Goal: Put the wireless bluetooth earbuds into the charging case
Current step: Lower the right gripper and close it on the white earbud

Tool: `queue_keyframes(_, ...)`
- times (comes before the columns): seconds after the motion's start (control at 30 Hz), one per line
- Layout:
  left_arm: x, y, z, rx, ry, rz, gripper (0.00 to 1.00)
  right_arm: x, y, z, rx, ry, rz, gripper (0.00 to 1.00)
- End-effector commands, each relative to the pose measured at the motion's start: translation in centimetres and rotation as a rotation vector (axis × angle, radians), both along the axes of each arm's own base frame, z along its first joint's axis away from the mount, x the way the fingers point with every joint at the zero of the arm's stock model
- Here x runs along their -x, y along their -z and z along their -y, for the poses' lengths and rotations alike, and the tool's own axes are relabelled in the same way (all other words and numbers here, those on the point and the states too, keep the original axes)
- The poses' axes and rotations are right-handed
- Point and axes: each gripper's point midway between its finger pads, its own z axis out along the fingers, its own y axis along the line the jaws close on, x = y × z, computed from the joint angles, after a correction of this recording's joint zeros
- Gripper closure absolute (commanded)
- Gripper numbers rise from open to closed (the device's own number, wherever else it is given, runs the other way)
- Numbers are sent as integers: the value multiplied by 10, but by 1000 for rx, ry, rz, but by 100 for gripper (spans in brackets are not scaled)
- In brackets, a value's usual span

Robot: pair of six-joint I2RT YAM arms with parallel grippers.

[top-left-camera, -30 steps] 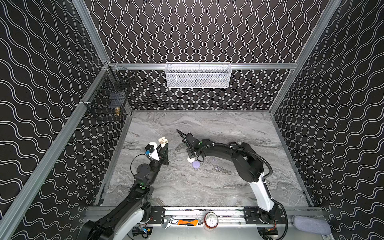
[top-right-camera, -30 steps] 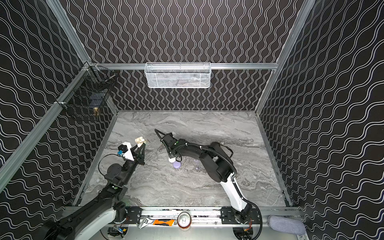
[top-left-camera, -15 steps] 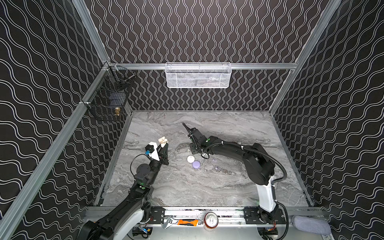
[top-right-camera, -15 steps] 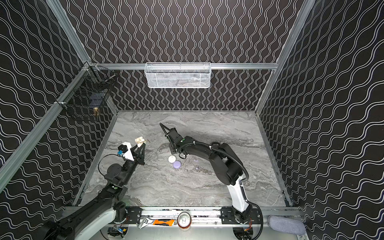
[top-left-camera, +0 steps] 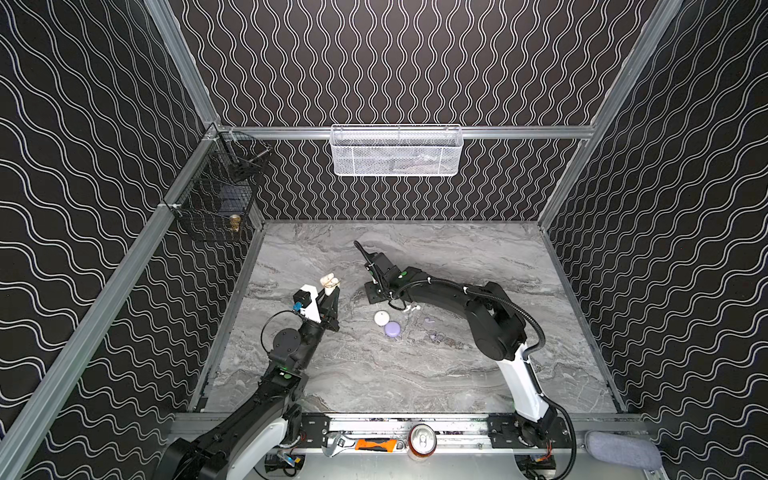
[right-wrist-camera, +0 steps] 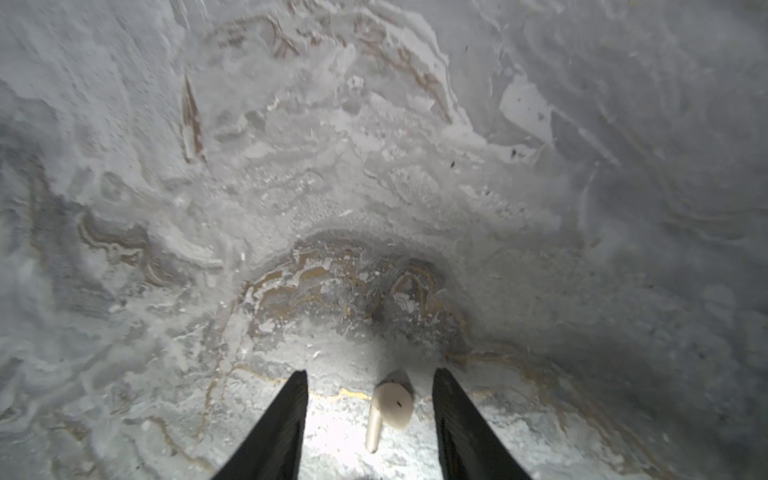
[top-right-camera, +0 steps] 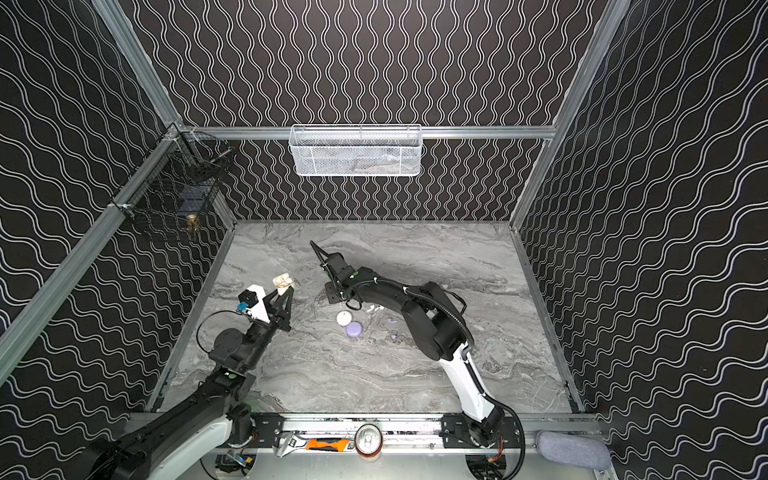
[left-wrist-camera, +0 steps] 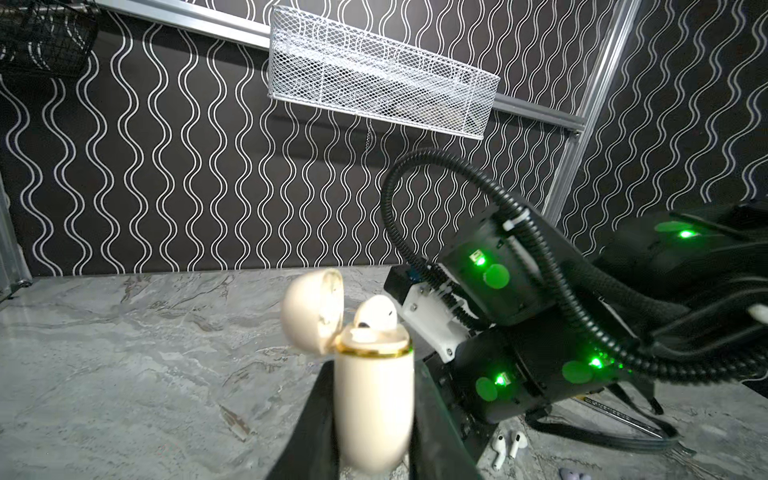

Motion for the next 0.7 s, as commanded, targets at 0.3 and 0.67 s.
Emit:
queue_keyframes(0.3,7,-20,4,-3,21,84,100,5,22,7,80,23,-37,53)
queue_keyframes(0.67,7,-20,4,-15,11,82,100,9,31,11,117,26,-46,58)
